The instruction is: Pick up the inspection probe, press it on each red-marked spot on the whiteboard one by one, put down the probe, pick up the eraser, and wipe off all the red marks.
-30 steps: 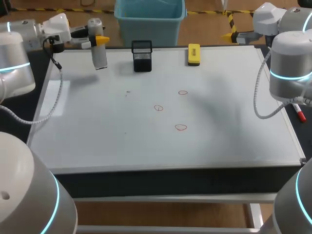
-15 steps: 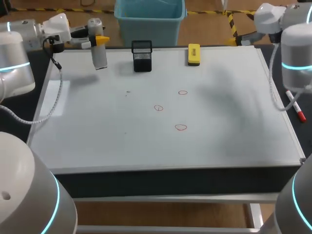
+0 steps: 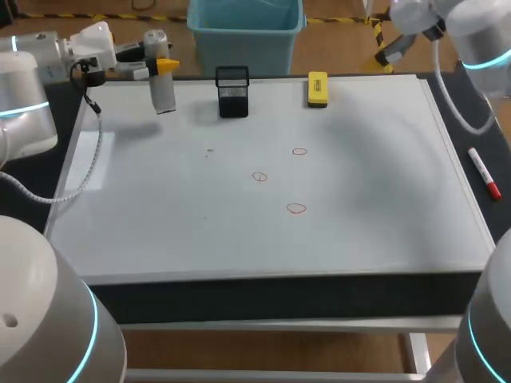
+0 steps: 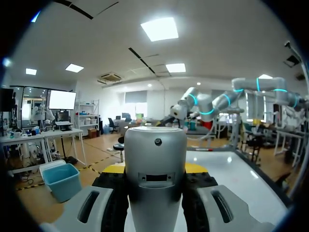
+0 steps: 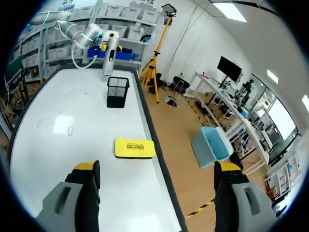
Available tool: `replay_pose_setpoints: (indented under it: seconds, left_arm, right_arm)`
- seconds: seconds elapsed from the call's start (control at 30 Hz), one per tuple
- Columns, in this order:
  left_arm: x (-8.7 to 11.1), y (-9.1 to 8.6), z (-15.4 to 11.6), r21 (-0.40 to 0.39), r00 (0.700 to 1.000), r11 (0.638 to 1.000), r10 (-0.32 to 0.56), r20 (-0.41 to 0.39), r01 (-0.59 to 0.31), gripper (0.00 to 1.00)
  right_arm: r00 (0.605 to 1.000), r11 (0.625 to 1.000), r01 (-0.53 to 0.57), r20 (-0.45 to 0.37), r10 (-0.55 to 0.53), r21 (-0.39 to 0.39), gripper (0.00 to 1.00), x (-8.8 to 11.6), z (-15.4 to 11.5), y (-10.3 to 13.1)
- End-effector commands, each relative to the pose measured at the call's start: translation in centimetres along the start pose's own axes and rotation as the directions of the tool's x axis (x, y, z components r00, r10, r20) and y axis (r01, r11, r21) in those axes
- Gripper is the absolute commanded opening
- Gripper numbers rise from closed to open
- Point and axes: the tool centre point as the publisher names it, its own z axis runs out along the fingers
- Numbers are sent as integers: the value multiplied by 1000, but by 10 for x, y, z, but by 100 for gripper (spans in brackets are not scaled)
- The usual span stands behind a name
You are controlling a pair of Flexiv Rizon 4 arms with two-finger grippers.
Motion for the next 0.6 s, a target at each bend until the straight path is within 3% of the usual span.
replay_pose_setpoints:
  seconds: [0.03,0.23,0.37,0.47,0.53,0.6]
  left_arm:
    - [0,0,0,1,1000,1000,1,-1,-1,0]
    - [0,0,0,1,1000,1000,1,-1,-1,0]
    - [0,0,0,1,1000,1000,1,-1,-1,0]
    - [0,0,0,1,1000,1000,1,-1,-1,0]
    - [0,0,0,1,1000,1000,1,-1,-1,0]
    - [0,0,0,1,1000,1000,1,-1,-1,0]
  right_arm:
    - [832,891,399,-494,-252,218,100,-8,21,11]
    - [711,772,596,-592,-379,221,100,1,39,14]
    - [610,668,714,-653,-449,209,100,8,49,12]
    - [521,556,804,-698,-491,209,100,12,56,8]
    - [450,428,874,-715,-535,230,100,11,60,5]
    - [417,355,901,-718,-557,248,100,9,63,3]
